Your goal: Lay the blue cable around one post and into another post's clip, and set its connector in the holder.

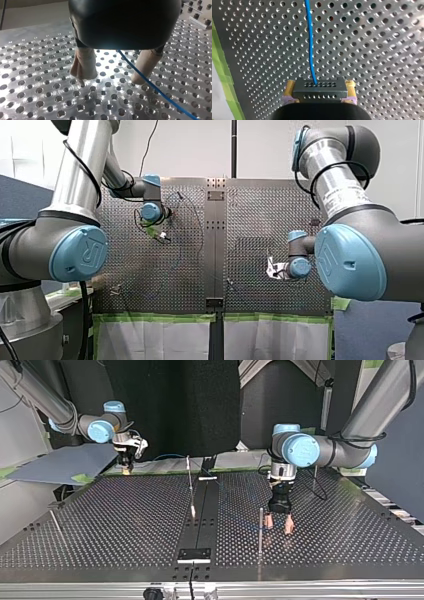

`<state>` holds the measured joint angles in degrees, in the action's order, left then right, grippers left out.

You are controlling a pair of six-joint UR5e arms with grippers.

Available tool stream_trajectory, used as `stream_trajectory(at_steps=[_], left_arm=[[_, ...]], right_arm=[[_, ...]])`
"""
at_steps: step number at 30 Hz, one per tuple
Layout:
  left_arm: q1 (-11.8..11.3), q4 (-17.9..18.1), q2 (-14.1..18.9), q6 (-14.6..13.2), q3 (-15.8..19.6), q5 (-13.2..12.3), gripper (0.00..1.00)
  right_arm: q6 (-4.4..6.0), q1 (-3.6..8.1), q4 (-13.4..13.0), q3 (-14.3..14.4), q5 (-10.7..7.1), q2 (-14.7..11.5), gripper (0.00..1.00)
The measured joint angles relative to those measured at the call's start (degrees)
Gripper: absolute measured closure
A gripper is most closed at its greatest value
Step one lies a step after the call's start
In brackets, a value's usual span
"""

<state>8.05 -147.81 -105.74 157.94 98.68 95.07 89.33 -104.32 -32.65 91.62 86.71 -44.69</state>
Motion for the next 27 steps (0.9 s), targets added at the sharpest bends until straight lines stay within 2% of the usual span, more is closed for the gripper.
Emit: stream_trajectory(at_steps=[7,11,15,18,22,27], left_arm=[[0.23,-0.10,-0.02,0.00,0.00,-0.14,0.00],[0.36,-0.12,-0.02,0.00,0.00,-0.18,0.00],[0.46,-0.14,-0.02,0.08,0.00,-0.19,0.00],[0.47,-0.17,-0.02,0.14,0.01,-0.20,0.00],[0.49,-0.20,-0.02,0.18,0.01,-0.23,0.00],[0.49,-0.25,-0.02,0.24,0.00,-0.24,0.00]], right_arm=[[0.92,0.04,2.92,0.36,0.11,-3.32,1.00],[1.21,-0.43,4.80,0.39,0.30,-5.21,1.00],[2.75,-0.86,6.47,0.39,0.44,-7.40,1.00],[3.42,-1.00,6.80,0.41,0.46,-8.91,1.00],[3.75,-0.86,7.32,0.40,0.73,-10.79,1.00],[3.55,-0.52,8.07,0.39,2.59,-13.25,1.00]])
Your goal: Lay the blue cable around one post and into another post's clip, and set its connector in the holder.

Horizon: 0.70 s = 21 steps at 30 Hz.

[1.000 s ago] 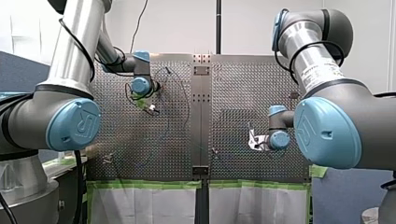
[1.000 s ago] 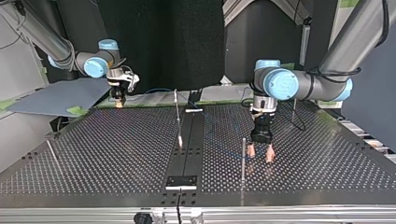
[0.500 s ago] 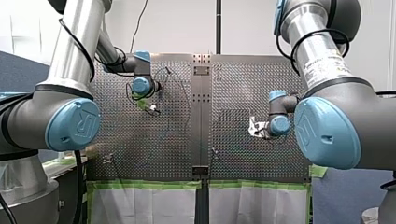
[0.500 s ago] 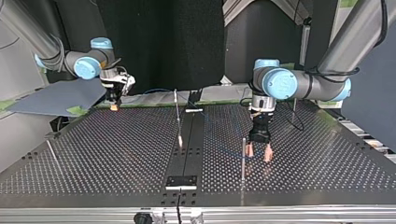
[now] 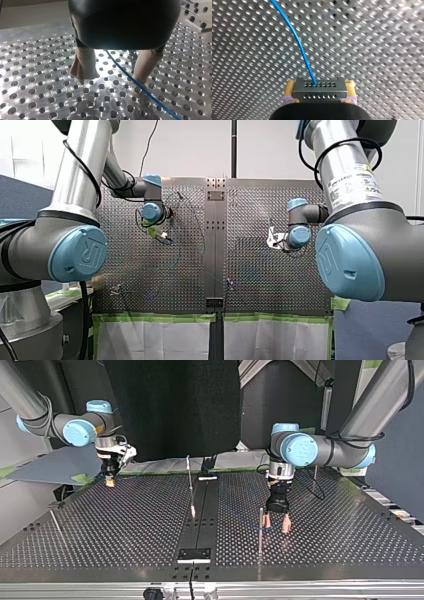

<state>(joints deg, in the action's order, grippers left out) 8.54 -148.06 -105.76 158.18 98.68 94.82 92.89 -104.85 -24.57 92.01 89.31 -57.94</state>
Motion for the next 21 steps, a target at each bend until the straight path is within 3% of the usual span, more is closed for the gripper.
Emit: stream_trajectory(at_steps=[4,11,21], left_arm=[[0.05,-0.04,0.00,0.00,0.00,-0.04,0.00],[0.13,-0.05,0.00,-0.10,0.00,-0.27,0.00],[0.82,-0.08,0.00,-0.24,0.00,-0.38,0.00]], right_arm=[[-0.18,0.44,-0.19,-0.01,1.59,-1.91,1.00],[-1.17,1.64,0.18,-0.21,2.07,-5.63,1.00],[-5.36,3.46,4.09,-1.77,2.25,-11.37,1.00]])
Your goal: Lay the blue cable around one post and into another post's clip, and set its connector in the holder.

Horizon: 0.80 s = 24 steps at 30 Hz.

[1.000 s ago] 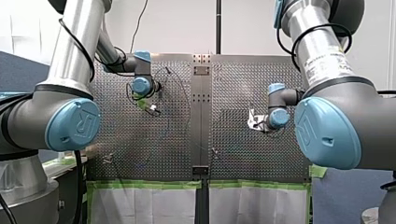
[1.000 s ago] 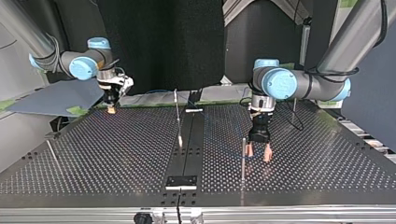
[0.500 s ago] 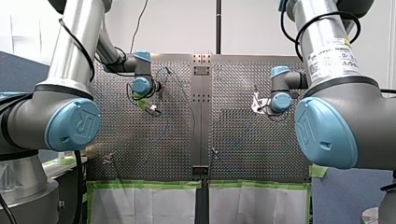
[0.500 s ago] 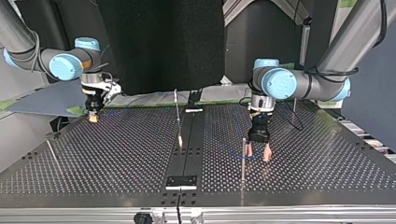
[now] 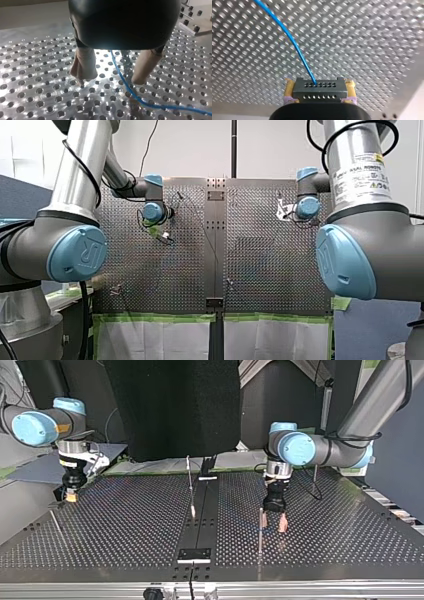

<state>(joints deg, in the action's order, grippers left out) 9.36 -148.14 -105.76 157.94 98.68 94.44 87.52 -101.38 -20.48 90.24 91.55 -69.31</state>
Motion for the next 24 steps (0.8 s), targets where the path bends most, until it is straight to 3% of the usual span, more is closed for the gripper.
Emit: stream_trajectory(at_steps=[4,10,15,18,24], left_arm=[[0.30,-0.10,0.00,-0.01,0.00,-0.17,0.00],[0.63,-0.14,0.00,-0.01,0.00,-0.26,0.00],[0.66,-0.14,0.00,-0.01,0.00,-0.27,0.00],[0.67,-0.14,0.00,-0.01,0.00,-0.27,0.00],[0.68,-0.14,0.00,-0.01,0.00,-0.27,0.00]], right_arm=[[-0.56,1.42,0.27,0.33,-0.12,-2.21,1.00],[-0.34,4.54,-0.73,2.83,-1.88,-4.61,1.00],[0.42,7.07,-2.94,5.22,-4.18,-4.33,1.00],[0.17,8.59,-4.49,6.00,-5.04,-3.30,1.00],[-0.01,9.94,-6.56,6.22,-6.39,-1.15,1.00]])
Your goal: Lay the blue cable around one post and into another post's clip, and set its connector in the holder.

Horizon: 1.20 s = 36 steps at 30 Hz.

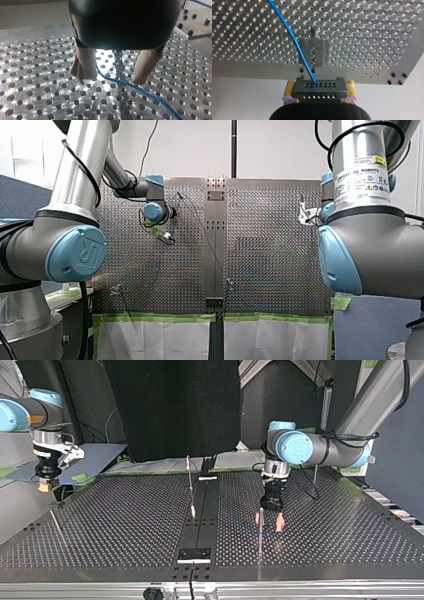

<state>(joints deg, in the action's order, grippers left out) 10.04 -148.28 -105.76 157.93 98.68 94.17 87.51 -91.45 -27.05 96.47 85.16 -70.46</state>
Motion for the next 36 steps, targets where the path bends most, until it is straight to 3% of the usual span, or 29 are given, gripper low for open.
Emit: stream_trajectory(at_steps=[7,11,18,24,36], left_arm=[[0.00,0.00,0.00,-0.01,0.00,0.00,0.00],[0.07,0.00,0.00,-0.11,0.00,0.00,0.00],[0.36,-0.13,0.00,-0.37,0.00,0.01,0.00],[0.72,-0.37,0.00,-1.32,0.00,0.09,0.00],[0.85,-0.44,0.00,-1.81,0.00,0.29,0.00]], right_arm=[[0.42,0.70,0.66,-1.34,-3.24,0.46,1.00],[0.49,0.99,2.43,-2.52,-5.31,0.84,1.00],[0.01,1.78,6.09,-5.68,-9.03,3.85,1.00],[0.44,2.71,8.53,-8.21,-12.05,4.84,1.00],[1.45,4.71,8.65,-10.40,-14.50,5.55,1.00]])
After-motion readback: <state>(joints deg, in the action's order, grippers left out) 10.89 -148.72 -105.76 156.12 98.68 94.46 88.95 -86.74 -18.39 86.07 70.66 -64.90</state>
